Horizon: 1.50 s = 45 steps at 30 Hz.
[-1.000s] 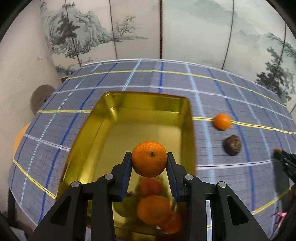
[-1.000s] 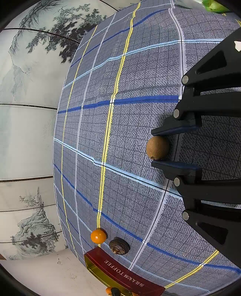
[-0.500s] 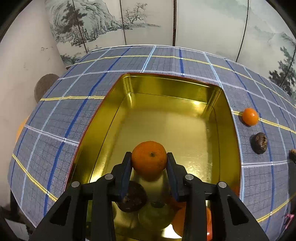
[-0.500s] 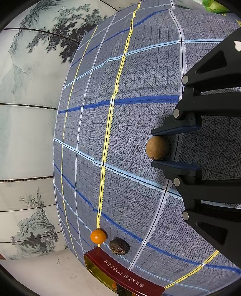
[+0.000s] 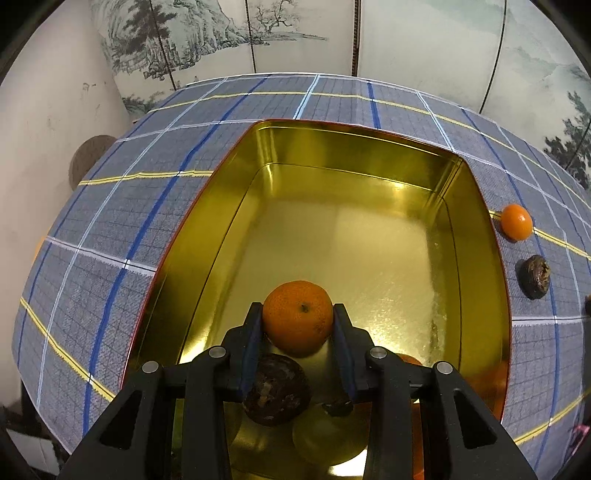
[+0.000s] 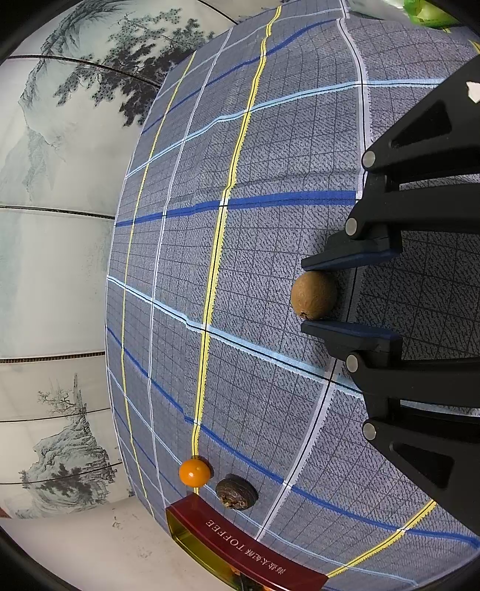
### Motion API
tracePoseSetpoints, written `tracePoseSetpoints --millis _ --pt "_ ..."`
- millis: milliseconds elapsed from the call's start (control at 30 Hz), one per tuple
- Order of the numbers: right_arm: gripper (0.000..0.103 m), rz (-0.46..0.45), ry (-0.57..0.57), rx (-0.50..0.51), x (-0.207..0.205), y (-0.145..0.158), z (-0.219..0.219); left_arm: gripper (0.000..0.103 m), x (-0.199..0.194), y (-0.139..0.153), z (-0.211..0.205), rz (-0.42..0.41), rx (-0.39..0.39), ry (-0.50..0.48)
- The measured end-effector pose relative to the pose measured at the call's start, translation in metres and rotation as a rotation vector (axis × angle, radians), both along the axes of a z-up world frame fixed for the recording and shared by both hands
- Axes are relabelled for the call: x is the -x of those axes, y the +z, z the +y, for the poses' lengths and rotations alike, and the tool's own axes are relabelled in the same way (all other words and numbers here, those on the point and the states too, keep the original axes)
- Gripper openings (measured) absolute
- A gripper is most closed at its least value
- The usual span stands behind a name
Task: Organize fruits
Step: 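Carry the mandarin into the tin box and open the left tool, then lift the open left tool away from the tin box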
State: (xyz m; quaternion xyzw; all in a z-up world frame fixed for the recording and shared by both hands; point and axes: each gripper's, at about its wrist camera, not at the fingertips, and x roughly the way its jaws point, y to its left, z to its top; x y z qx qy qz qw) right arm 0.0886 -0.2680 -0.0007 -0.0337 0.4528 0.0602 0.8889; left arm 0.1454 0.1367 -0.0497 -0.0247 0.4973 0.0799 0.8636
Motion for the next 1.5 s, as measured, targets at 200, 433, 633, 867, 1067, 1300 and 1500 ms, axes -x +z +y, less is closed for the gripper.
tracePoseSetpoints --millis 200,433,633,867,1067,1300,1500 --pt "0.025 0.0 0.0 0.001 0.0 0.0 0.001 0.038 0.001 0.0 0.001 0.002 -0.001 0.004" --pt "0.025 0.0 0.0 0.001 0.0 0.0 0.001 0.039 0.001 -0.001 0.001 0.006 0.002 0.004" --pt "0.025 -0.001 0.0 0.002 0.0 0.0 0.002 0.039 0.001 -0.001 0.002 0.008 0.005 0.005" --pt "0.025 -0.001 0.0 0.004 0.0 0.0 0.002 0.043 0.002 0.002 0.002 -0.006 0.001 0.003" --pt "0.025 -0.001 0.0 0.005 0.0 0.0 0.002 0.05 0.004 0.015 0.0 -0.041 0.014 -0.001" --pt "0.025 -0.001 0.0 0.006 0.0 0.0 0.002 0.057 0.018 0.037 0.0 -0.099 0.035 -0.006" --pt "0.024 -0.001 0.002 0.003 0.001 0.0 0.002 0.062 0.045 0.049 -0.004 -0.151 0.031 0.0"
